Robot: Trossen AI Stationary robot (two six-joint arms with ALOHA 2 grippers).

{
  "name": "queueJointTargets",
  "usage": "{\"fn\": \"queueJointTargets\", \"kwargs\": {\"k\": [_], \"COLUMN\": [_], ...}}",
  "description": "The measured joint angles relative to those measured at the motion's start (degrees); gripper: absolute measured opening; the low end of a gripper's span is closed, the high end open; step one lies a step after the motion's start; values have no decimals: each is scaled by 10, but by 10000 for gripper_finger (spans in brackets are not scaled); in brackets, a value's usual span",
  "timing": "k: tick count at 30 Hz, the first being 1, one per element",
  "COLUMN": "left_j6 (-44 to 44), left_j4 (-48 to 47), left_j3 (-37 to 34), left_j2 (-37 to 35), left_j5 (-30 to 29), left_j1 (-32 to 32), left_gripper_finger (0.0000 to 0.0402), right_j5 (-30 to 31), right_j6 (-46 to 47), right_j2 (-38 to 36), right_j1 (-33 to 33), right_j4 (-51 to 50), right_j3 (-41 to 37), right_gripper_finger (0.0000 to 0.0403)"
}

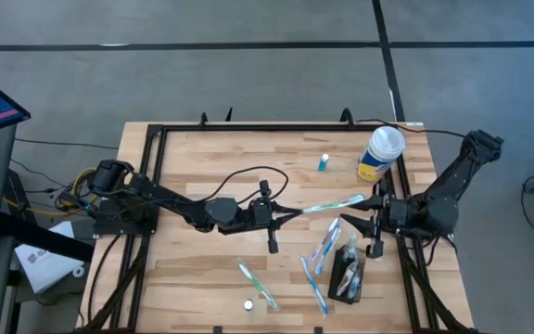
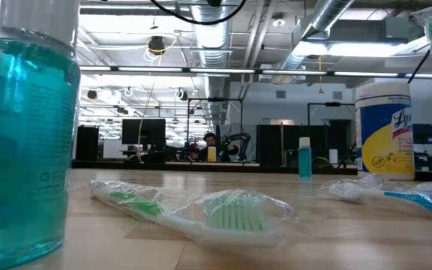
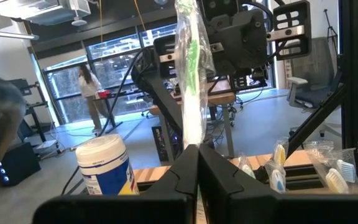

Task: Pick & Place toothbrushing station
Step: Put the green toothbrush into the black wire organizer

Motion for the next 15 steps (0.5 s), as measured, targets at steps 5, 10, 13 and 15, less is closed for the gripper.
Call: {"fn": "queueJointTargets", "kwargs": {"k": [5,10,13,15], "left_j6": [0,0,4,4], "left_j4": [0,0,0,1], "left_j3": [0,0,0,0], "left_j2": [0,0,0,0], "left_j5": [-1,-3,-4,-4], "left_j1": [0,0,0,0], "left_gripper_finger": [0,0,0,0], "right_j5": [-4,-3,-3,-2], "right_j6": [-5,-6,-5,-5], "right_j2": [0,0,0,0], "right_j1": [-14,-23,-25,-29], "right_j4": [26,32,32,34], "right_j3": [0,0,0,0], "right_gripper_finger": [118,118,118,118]}}
